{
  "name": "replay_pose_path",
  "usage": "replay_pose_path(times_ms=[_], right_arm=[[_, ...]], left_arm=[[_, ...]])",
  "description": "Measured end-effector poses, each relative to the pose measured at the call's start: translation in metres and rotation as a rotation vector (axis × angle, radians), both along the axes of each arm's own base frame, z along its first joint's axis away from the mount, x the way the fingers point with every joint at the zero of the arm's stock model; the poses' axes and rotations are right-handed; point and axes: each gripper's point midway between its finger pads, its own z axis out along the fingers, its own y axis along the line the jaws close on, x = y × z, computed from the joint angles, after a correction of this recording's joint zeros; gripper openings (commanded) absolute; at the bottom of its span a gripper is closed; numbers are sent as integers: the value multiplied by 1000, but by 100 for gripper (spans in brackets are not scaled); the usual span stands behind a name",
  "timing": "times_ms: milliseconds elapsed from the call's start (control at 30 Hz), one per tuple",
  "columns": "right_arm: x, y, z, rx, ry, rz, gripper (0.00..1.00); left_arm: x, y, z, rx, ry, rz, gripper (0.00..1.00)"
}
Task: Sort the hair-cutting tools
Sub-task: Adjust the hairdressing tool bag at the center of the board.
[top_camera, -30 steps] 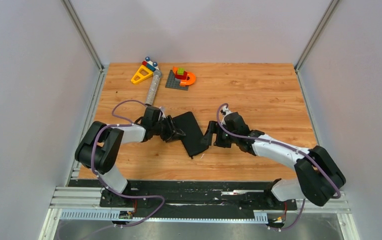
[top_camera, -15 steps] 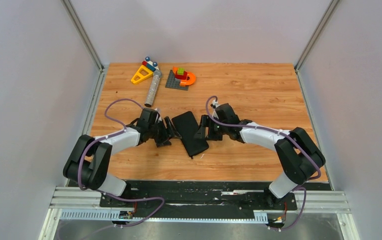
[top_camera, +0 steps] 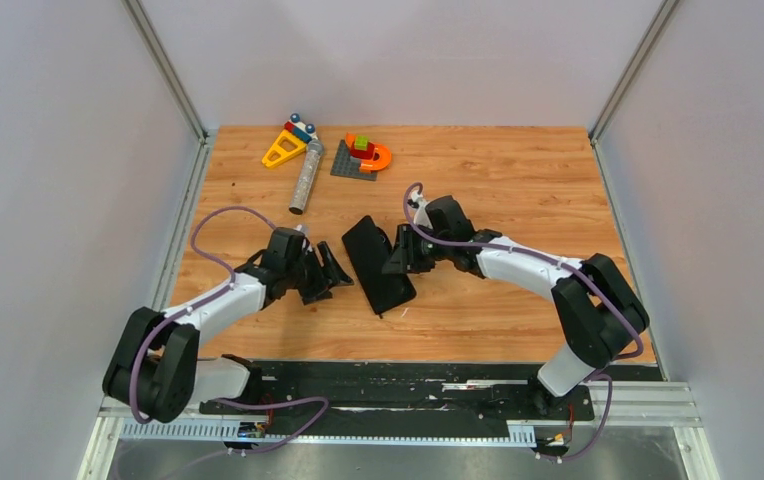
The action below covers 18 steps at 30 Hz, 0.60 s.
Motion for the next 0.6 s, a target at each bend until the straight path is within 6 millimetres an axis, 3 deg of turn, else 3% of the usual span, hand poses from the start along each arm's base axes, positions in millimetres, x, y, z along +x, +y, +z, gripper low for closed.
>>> replay_pose_path(times_ms=[133, 367, 600], right_arm=[[-11, 17, 13, 8, -32, 75, 41], [-40, 63, 42, 23, -129, 245, 48], [-71, 92, 18, -34, -130, 376, 55]], left_arm=[[-11, 7, 5, -14, -15, 36, 76], [-18, 21, 37, -68, -133, 145, 83], [-33, 48, 51, -88, -187, 304, 90]])
